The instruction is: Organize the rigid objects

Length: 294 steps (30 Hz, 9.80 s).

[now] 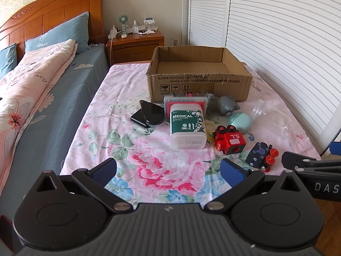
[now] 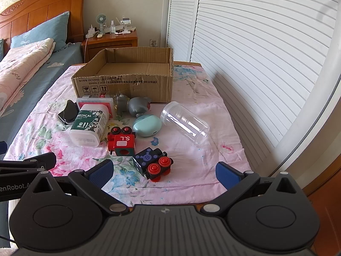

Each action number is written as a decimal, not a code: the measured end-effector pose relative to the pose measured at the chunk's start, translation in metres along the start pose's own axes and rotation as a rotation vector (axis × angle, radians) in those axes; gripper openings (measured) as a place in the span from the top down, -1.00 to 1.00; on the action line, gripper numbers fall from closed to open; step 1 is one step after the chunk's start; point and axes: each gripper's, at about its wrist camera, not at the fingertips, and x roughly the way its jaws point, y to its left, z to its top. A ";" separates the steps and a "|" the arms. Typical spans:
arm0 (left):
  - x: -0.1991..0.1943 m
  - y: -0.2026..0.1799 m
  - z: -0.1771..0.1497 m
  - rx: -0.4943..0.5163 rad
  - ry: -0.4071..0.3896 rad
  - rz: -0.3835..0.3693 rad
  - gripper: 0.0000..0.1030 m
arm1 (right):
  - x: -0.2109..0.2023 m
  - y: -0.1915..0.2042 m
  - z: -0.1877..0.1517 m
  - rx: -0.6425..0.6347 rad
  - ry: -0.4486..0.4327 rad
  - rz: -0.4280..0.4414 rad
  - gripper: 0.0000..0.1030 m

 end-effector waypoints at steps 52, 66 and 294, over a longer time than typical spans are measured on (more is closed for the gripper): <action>0.040 0.016 0.014 0.125 0.021 -0.111 -0.98 | 0.038 -0.008 0.000 -0.172 -0.077 0.213 -1.00; 0.107 0.030 0.006 0.192 0.129 -0.128 -0.98 | 0.110 -0.009 -0.018 -0.215 0.097 0.215 -1.00; 0.196 0.125 0.069 0.076 0.100 0.015 -0.99 | 0.158 0.020 0.024 -0.181 0.178 0.188 -1.00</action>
